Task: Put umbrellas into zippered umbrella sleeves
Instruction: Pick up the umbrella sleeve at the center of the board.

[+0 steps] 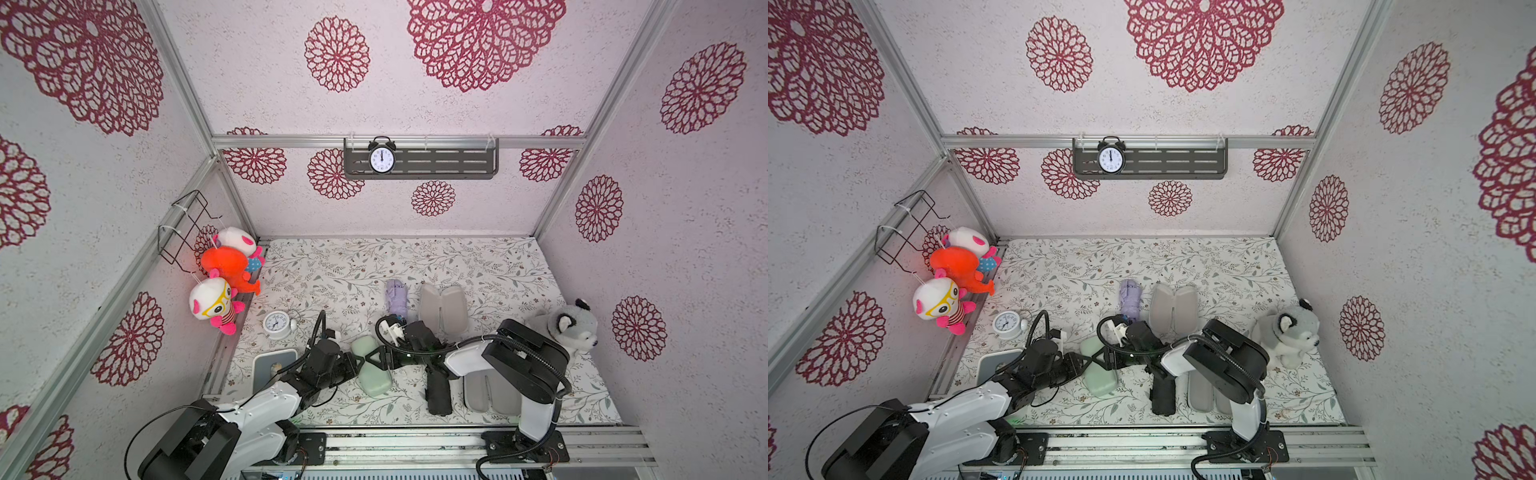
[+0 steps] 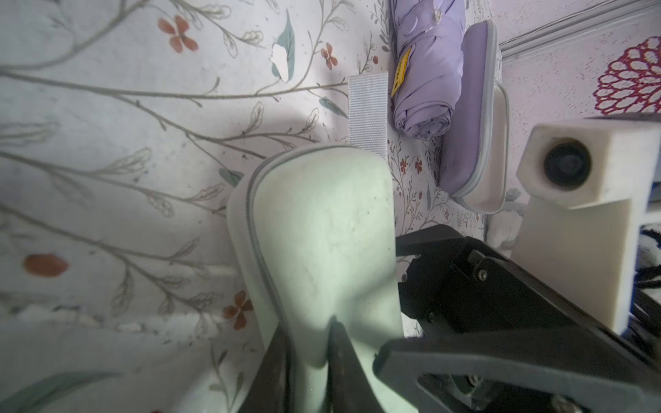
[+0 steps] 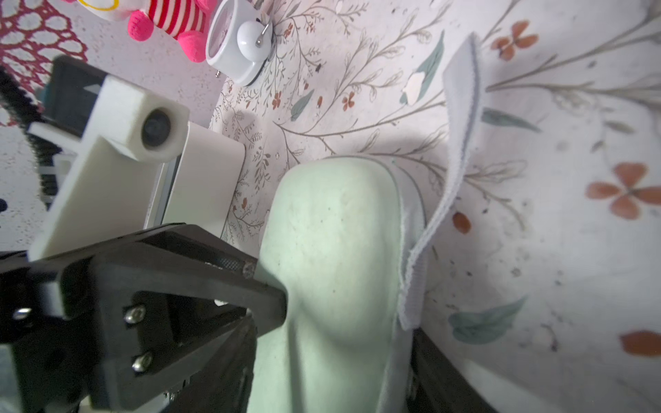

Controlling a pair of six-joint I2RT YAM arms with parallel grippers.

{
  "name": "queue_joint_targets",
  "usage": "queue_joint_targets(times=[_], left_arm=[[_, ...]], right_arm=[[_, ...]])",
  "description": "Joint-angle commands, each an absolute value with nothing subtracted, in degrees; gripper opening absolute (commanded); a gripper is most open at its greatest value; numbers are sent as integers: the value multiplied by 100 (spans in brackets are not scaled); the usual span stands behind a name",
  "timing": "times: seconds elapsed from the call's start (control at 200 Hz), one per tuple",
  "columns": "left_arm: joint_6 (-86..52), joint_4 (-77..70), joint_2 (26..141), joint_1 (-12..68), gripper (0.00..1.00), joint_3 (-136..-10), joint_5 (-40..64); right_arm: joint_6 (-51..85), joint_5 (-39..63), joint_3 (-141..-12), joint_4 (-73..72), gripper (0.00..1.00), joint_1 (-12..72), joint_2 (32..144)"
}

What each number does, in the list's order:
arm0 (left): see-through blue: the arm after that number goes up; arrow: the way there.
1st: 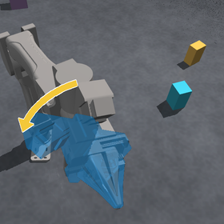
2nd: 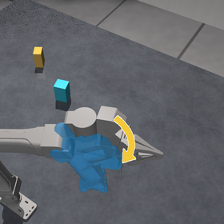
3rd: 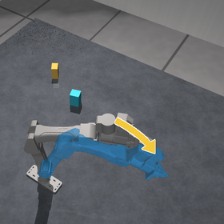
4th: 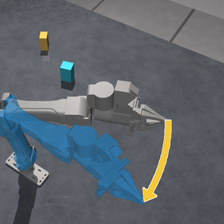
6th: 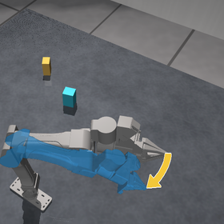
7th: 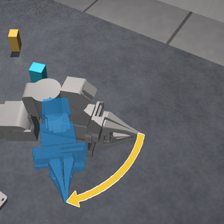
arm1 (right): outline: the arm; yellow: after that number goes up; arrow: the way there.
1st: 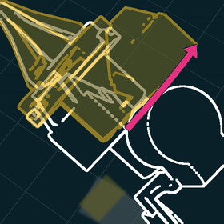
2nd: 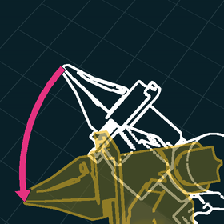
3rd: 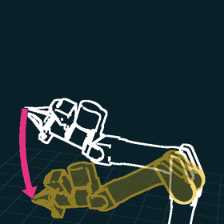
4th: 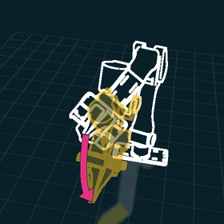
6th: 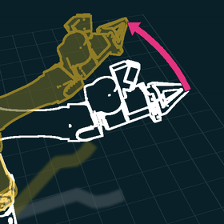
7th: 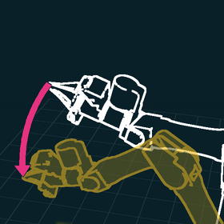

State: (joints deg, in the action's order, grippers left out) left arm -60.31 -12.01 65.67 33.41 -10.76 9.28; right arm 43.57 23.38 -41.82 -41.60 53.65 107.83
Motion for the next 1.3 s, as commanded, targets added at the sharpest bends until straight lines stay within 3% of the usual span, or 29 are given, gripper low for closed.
queue_joint_targets(times=[0.0,0.19,0.445,0.58,0.77,0.921,1.006,1.296], left_arm=[[-6018,-56,7049,3358,19,-724,622],[-5878,-451,6642,3359,10,-726,773],[-5772,380,6038,3314,6,-842,519],[-5823,-20,6646,3306,15,-754,669],[-6078,-1115,7919,3305,7,-584,980],[-6119,-1501,8161,3305,5,-392,839],[-6030,-1304,8100,3305,7,-553,944],[-5881,-1395,8369,3305,22,-720,867]], right_arm=[[4589,2790,-4337,-3925,63,5671,11194],[4516,2698,-4041,-3914,59,5571,10795],[4246,2516,-3612,-3481,63,5018,10283],[4108,2615,-3936,-2981,64,5081,10532],[4300,3046,-4261,-3053,60,5247,11073],[4457,3182,-4394,-3373,58,5319,11311],[4717,3414,-4494,-3894,55,5331,11536],[4723,3660,-4651,-4034,28,5424,11530]])
